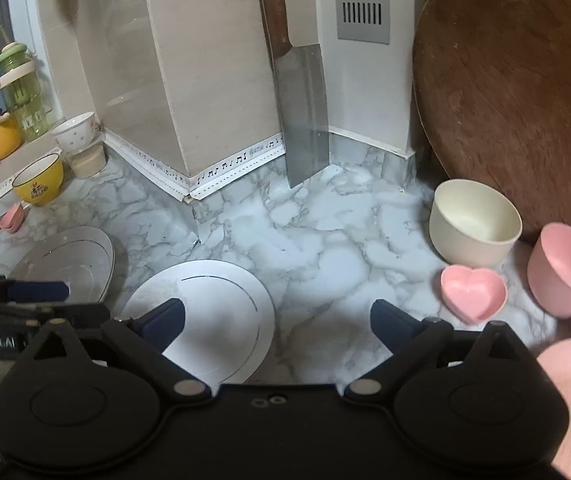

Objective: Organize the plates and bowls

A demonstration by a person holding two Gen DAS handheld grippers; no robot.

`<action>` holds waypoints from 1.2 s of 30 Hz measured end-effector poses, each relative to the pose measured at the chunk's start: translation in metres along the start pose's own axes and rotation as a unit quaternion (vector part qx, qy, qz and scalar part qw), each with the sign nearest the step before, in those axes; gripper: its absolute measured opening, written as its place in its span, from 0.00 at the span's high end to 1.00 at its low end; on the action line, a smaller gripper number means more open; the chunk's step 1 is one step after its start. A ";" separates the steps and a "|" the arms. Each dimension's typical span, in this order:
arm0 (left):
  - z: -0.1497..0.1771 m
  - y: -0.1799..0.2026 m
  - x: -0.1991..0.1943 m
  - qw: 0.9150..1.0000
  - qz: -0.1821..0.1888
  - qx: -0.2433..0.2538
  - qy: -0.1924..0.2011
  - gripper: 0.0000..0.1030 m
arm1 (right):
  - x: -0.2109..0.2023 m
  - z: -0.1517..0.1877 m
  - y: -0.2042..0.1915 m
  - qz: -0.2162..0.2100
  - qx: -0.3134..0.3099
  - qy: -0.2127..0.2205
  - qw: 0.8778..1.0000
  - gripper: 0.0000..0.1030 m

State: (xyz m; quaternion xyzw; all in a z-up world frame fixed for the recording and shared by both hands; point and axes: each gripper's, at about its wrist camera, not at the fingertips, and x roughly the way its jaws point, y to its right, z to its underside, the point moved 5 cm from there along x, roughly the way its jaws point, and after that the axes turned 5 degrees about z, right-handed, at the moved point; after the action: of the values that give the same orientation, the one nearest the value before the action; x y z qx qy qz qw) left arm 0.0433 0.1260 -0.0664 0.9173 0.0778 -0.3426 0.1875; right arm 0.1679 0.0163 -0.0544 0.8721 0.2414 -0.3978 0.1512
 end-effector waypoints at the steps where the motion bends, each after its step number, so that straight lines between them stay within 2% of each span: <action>1: 0.002 0.001 0.002 1.000 0.000 -0.009 -0.006 0.25 | 0.002 -0.001 0.002 -0.003 -0.005 -0.002 1.000 0.03; 6: 0.013 0.006 0.009 0.998 -0.007 -0.051 -0.027 0.25 | 0.013 -0.007 0.005 -0.037 -0.039 -0.015 0.998 0.04; 10: 0.022 0.006 0.015 0.995 -0.016 -0.085 -0.043 0.25 | 0.030 -0.010 0.005 -0.077 -0.065 -0.041 0.994 0.08; 19: 0.038 0.003 0.033 0.986 -0.021 -0.154 -0.066 0.27 | 0.080 -0.012 0.005 -0.138 -0.070 -0.121 0.980 0.27; 21: 0.040 -0.001 0.035 0.982 -0.019 -0.174 -0.065 0.37 | 0.088 -0.014 0.004 -0.150 -0.067 -0.133 0.977 0.30; 24: 0.041 -0.006 0.039 0.979 -0.027 -0.190 -0.064 0.42 | 0.099 -0.018 0.002 -0.158 -0.062 -0.143 0.975 0.37; 27: 0.041 -0.011 0.040 0.976 -0.030 -0.206 -0.058 0.58 | 0.109 -0.019 0.003 -0.167 -0.045 -0.156 0.973 0.44; 30: 0.040 -0.014 0.042 0.974 -0.029 -0.220 -0.055 0.67 | 0.117 -0.018 0.006 -0.171 -0.029 -0.170 0.970 0.53; 32: 0.038 -0.016 0.043 0.972 -0.032 -0.228 -0.054 0.70 | 0.121 -0.018 0.008 -0.178 -0.018 -0.173 0.969 0.61; 36: 0.038 -0.024 0.043 0.966 -0.034 -0.250 -0.050 0.80 | 0.128 -0.017 0.012 -0.190 0.000 -0.188 0.964 0.70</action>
State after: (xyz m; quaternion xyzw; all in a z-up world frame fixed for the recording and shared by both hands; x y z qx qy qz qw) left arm 0.0462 0.1339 -0.1281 0.8196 0.1833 -0.3637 0.4029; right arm 0.2574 0.0524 -0.1408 0.7196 0.3703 -0.5759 0.1157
